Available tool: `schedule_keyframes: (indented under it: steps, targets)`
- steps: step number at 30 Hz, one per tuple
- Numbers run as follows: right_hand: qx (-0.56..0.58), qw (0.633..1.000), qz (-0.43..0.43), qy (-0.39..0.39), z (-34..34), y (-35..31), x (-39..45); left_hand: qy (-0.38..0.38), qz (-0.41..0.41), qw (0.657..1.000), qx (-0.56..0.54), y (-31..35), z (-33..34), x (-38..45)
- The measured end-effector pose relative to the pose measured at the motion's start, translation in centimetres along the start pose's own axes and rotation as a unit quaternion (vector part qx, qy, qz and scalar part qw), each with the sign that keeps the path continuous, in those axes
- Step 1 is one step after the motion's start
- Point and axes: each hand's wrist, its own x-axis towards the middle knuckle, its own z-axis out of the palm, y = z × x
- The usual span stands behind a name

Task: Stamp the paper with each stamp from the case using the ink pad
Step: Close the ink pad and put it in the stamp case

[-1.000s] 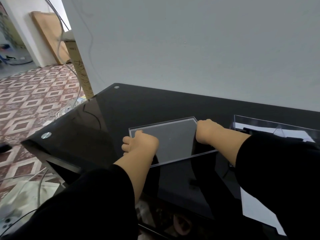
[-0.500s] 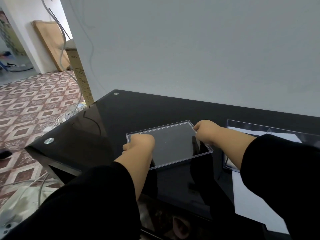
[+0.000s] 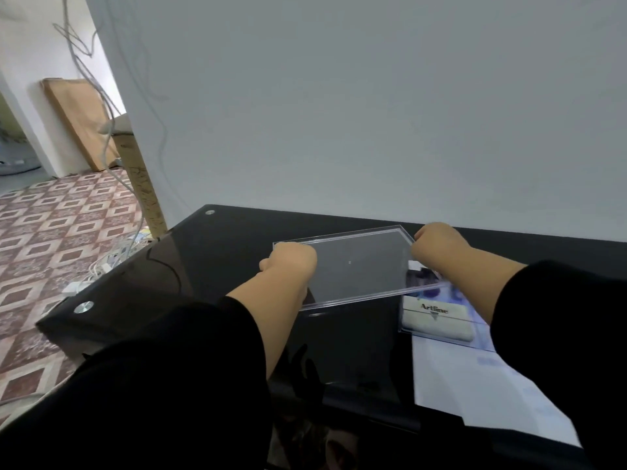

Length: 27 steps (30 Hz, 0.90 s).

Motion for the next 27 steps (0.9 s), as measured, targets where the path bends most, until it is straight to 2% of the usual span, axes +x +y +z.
schedule_keyframes:
  steps: [1,2,4,5,7,9,12,19,27]
  targets:
    - [-0.008,1.0,0.01,0.001,-0.5,0.8,-0.2,-0.013,0.019,1.0,0.014,0.5,0.2,-0.8]
    - [-0.021,1.0,0.022,0.002,-0.9,1.8,-0.7,0.008,0.061,0.997,0.039,1.0,0.9,-0.9]
    - [-0.065,0.997,0.044,0.0,-1.8,4.3,-1.1,-0.023,0.087,0.991,-0.098,1.6,2.2,-2.0]
    - [-0.076,0.996,0.054,0.003,-2.3,5.5,-1.3,-0.058,0.081,0.983,-0.156,1.6,3.0,-1.9]
    - [-0.071,0.994,0.084,-0.001,-2.8,7.8,-1.6,-0.071,0.051,0.958,-0.274,2.1,4.8,-1.9]
    - [-0.069,0.992,0.105,0.007,-3.3,9.7,-2.0,-0.102,0.047,0.945,-0.308,2.8,6.3,-2.9]
    - [-0.039,0.99,0.133,0.027,-4.1,12.6,-2.5,-0.129,0.093,0.95,-0.269,3.8,8.1,-3.4]
    - [-0.028,0.982,0.183,0.03,-4.8,17.3,-3.0,-0.17,0.12,0.954,-0.216,5.1,12.6,-2.0]
    - [-0.025,0.983,0.181,0.0,-3.9,18.2,-2.3,-0.149,0.114,0.961,-0.205,5.3,14.9,-0.9]
